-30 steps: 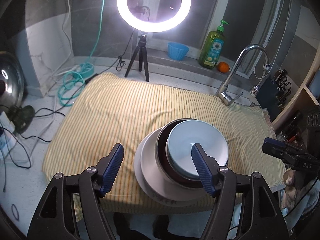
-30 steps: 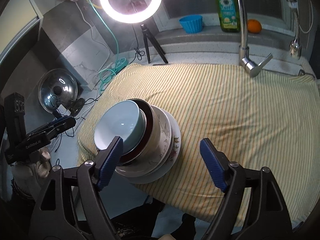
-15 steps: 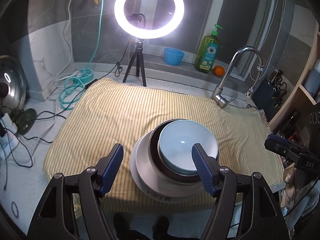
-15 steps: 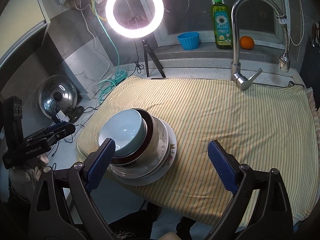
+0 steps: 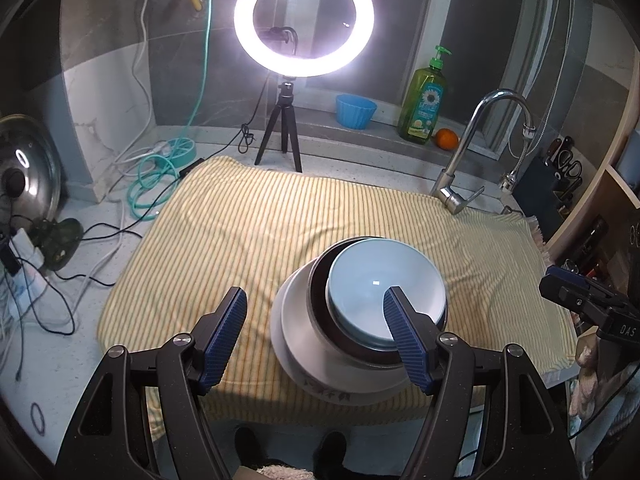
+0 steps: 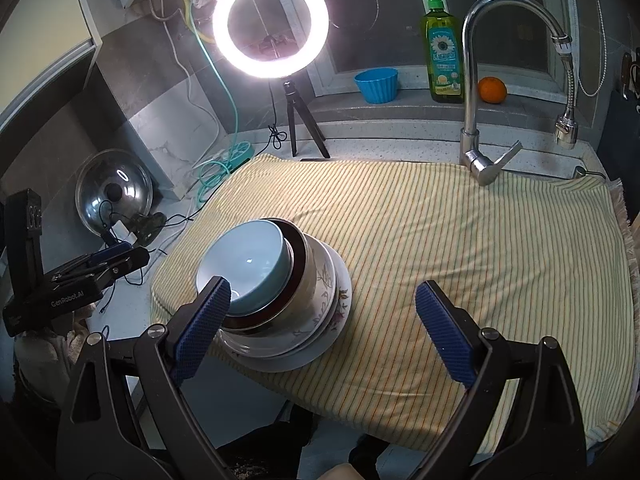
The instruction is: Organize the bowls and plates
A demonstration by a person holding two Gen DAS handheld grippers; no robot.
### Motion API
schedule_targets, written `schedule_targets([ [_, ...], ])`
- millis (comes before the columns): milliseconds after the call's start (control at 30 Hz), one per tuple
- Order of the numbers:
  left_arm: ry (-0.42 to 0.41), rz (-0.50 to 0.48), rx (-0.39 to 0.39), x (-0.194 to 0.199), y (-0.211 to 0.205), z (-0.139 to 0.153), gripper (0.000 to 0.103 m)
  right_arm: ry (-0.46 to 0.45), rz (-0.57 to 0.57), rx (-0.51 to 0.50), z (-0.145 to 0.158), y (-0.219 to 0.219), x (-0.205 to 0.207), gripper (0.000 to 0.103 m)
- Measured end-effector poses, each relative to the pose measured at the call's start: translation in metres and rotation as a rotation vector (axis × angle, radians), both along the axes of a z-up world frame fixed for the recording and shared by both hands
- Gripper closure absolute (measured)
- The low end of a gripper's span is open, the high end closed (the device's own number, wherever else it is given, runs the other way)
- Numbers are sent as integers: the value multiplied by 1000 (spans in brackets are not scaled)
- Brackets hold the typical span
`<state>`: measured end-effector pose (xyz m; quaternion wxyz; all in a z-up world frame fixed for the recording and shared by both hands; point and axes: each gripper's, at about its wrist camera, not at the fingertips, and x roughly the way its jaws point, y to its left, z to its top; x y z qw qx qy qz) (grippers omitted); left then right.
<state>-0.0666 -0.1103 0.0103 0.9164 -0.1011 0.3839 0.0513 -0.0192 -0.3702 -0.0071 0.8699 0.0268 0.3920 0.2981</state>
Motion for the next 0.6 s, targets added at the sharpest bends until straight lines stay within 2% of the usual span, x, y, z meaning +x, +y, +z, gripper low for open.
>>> schedule_targets([
  [333,1,-2,-39,3,5,1,32,1,-5,-4,0,0,1,7],
  [600,-20,2,-11,5,5,2,32,12,-4,-11,-2,6,6,7],
])
